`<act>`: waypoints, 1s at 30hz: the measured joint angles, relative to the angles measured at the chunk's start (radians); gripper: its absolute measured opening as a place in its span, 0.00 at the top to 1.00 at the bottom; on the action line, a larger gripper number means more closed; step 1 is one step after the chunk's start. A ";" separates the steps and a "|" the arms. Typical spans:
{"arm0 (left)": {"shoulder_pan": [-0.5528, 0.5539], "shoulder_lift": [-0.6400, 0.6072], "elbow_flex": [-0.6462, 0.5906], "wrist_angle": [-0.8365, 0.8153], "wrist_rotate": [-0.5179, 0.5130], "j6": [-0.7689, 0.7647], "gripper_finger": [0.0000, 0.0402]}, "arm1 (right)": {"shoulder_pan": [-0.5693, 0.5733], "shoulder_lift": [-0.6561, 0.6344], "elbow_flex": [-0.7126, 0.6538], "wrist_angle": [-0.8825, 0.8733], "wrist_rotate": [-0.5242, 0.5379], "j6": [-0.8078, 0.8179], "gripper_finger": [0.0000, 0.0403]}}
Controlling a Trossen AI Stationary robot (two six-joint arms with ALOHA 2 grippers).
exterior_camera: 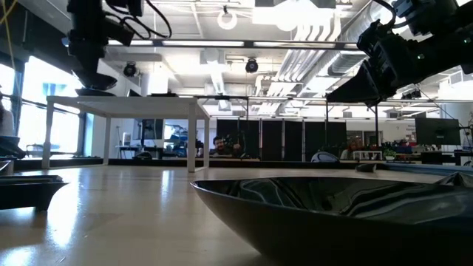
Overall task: Pick & Place Mini shaped plates
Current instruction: Stack the top black leaf shaped plate on top of the stacked black leaf shaped plates on the shelf
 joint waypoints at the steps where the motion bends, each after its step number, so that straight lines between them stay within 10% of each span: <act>1: 0.000 -0.004 -0.009 0.004 -0.004 0.005 1.00 | 0.000 0.000 0.000 0.000 -0.003 0.000 0.98; 30: 0.048 -0.014 -0.073 0.098 -0.102 0.173 0.99 | 0.000 0.000 0.000 0.001 -0.007 0.011 0.98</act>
